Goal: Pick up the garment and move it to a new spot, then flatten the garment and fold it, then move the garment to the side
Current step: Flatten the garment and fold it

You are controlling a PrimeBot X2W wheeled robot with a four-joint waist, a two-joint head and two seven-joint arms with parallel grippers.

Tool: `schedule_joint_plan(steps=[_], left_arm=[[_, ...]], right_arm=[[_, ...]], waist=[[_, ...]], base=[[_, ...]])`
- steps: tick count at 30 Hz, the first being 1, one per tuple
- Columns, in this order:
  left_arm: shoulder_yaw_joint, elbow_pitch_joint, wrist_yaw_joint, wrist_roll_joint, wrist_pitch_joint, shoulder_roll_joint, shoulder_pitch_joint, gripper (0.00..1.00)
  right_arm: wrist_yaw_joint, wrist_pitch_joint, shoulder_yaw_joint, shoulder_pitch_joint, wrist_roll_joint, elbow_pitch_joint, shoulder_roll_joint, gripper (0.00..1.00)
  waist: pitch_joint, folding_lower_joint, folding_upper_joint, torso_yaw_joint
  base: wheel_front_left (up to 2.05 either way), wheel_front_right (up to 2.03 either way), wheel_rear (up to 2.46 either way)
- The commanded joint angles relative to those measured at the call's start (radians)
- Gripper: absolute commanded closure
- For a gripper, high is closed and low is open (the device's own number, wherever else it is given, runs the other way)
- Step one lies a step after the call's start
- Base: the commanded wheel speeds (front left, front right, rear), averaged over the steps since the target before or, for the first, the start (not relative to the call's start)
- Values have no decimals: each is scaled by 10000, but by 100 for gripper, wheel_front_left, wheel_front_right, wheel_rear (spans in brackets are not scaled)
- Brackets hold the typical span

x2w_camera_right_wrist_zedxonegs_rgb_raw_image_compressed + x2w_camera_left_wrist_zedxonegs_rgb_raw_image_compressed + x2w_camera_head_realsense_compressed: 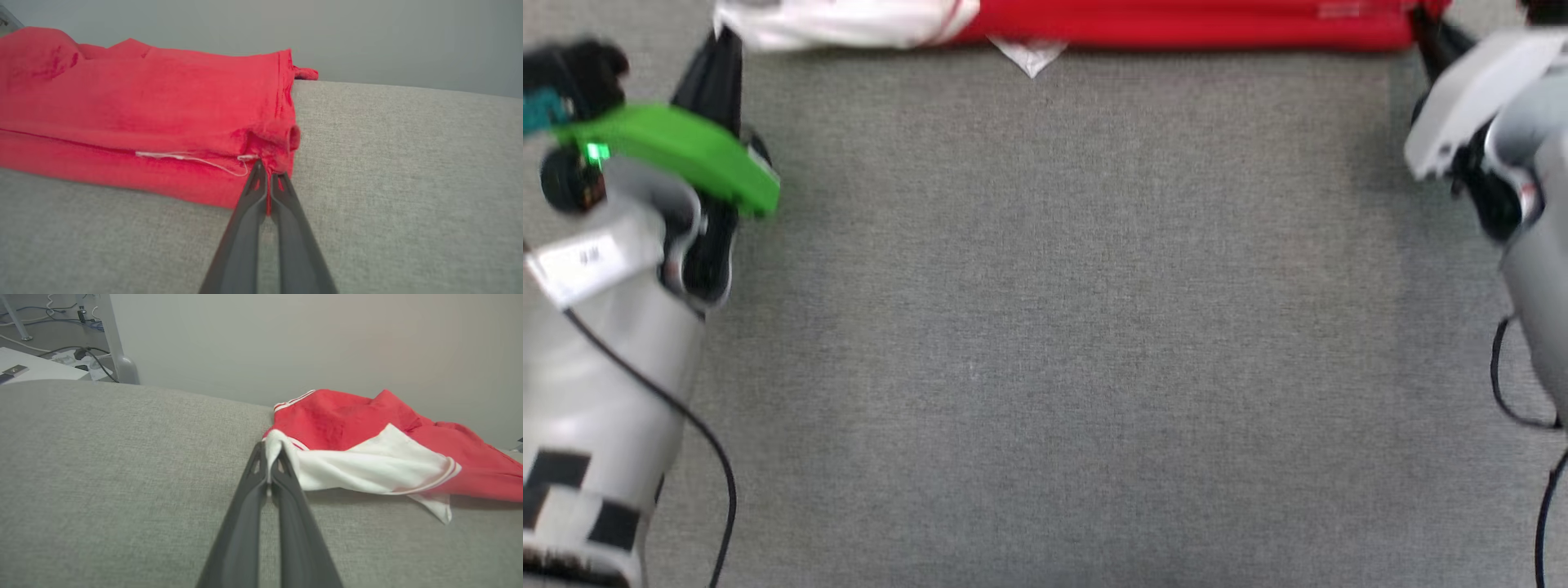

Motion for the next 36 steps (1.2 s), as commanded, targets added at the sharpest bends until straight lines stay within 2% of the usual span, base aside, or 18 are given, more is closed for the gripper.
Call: schedule_joint_plan(steps=[1,5,10,19,25,30,34,36], left_arm=[[228,-321,16,-61,-66,237,650,100],[790,-1228,37,246,-69,336,2635,100],[1356,-2359,380,656,-70,269,4902,100],[1516,-4340,1193,373,223,359,8305,100],[1649,-5756,1993,-21,790,599,10199,100],[1759,-6928,2636,-321,1319,836,11526,100],[1887,-7790,3022,-354,1562,1079,11987,100],[1858,-8129,3073,-236,1656,1200,11846,100]], right_arm=[[-17,-109,157,572,252,-231,-234,100],[-17,-217,512,2115,829,-1042,-716,100],[-17,-204,529,4039,1281,-2150,-1183,100],[-17,396,-760,7683,1346,-4210,-1476,100],[-17,1252,-2100,10248,930,-5893,-1019,100],[-17,2243,-3187,12230,344,-7488,-246,100],[-17,2992,-3719,12880,-104,-8648,276,100],[-17,3296,-3823,12861,-321,-9108,399,100]], waist=[[-970,0,0,97],[-1615,0,0,97],[-2503,0,0,81],[-3816,0,0,172],[-4363,0,0,278],[-4598,0,0,346],[-4530,0,0,289],[-4458,0,0,259]], base=[[0,0,0],[0,0,0],[0,0,0],[0,0,0],[0,0,0],[0,0,0],[0,0,0],[0,0,0]])
